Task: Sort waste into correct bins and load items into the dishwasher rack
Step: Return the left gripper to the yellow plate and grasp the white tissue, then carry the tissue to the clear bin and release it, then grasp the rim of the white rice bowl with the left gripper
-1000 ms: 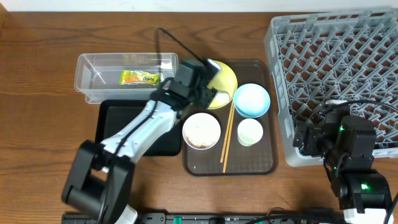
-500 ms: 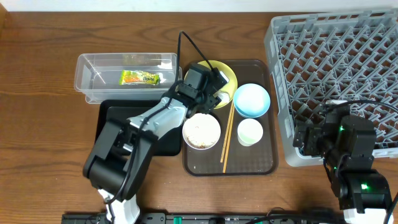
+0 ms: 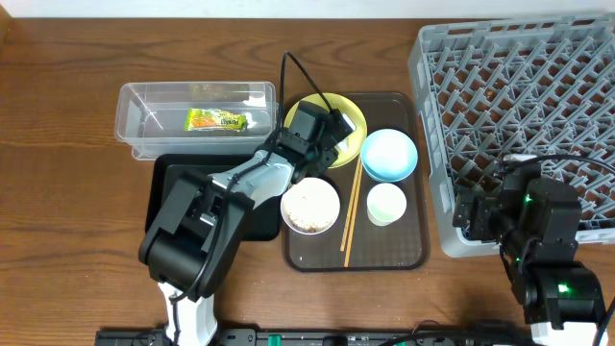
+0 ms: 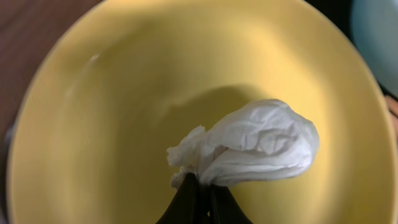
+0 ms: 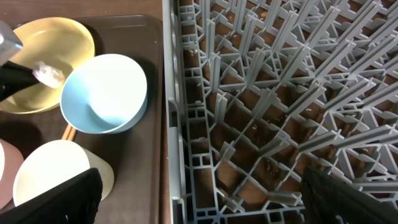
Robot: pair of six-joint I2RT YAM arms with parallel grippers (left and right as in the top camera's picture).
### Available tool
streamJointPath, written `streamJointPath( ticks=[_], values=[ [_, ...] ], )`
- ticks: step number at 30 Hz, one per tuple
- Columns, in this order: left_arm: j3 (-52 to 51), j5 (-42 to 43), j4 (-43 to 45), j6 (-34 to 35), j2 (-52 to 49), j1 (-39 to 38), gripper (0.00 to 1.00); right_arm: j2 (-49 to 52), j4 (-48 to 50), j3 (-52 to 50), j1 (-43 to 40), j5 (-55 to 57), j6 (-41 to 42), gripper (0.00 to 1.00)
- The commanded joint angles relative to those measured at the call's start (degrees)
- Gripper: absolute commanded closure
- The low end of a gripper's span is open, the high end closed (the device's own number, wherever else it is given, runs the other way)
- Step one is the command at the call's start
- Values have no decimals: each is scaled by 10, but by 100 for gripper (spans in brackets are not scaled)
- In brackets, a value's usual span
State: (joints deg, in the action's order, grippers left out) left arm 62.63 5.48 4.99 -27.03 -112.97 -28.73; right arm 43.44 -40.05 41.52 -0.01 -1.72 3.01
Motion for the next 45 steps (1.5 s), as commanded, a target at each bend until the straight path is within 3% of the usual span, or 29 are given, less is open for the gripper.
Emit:
streamJointPath(
  ticks=[1, 8, 14, 18, 20, 21, 24, 26, 28, 32, 37, 45],
  values=[
    [4, -46, 3, 36, 51, 0, 94, 0, 0, 11, -9, -3, 8, 1],
    [4, -62, -51, 256, 179, 44, 94, 0, -1, 11, -9, -3, 8, 1],
    [4, -62, -61, 378, 201, 141, 93, 0, 0, 11, -9, -3, 8, 1],
    [4, -61, -70, 405, 180, 193, 72, 0, 0, 11, -9, -3, 8, 1],
    [4, -61, -85, 405, 178, 205, 48, 0, 0, 11, -9, -3, 8, 1],
    [4, -61, -89, 404, 180, 208, 41, 0, 0, 11, -9, -3, 8, 1],
    [4, -57, -96, 404, 202, 209, 36, 0, 0, 11, -9, -3, 8, 1],
    [4, -42, -108, 405, 224, 204, 35, 0, 0, 11, -9, -3, 8, 1],
    [4, -31, -146, 409, 256, 192, 23, 0, 0, 11, -9, -3, 8, 1],
    [4, -31, -269, 475, 298, 142, 16, 0, 0, 11, -9, -3, 8, 1],
    [0, -29, -373, 558, 292, 45, 14, 0, 0, 11, -9, -3, 8, 1],
    [-7, -51, -358, 561, 215, -108, 26, 0, 0, 11, -9, -3, 8, 1]
  ],
)
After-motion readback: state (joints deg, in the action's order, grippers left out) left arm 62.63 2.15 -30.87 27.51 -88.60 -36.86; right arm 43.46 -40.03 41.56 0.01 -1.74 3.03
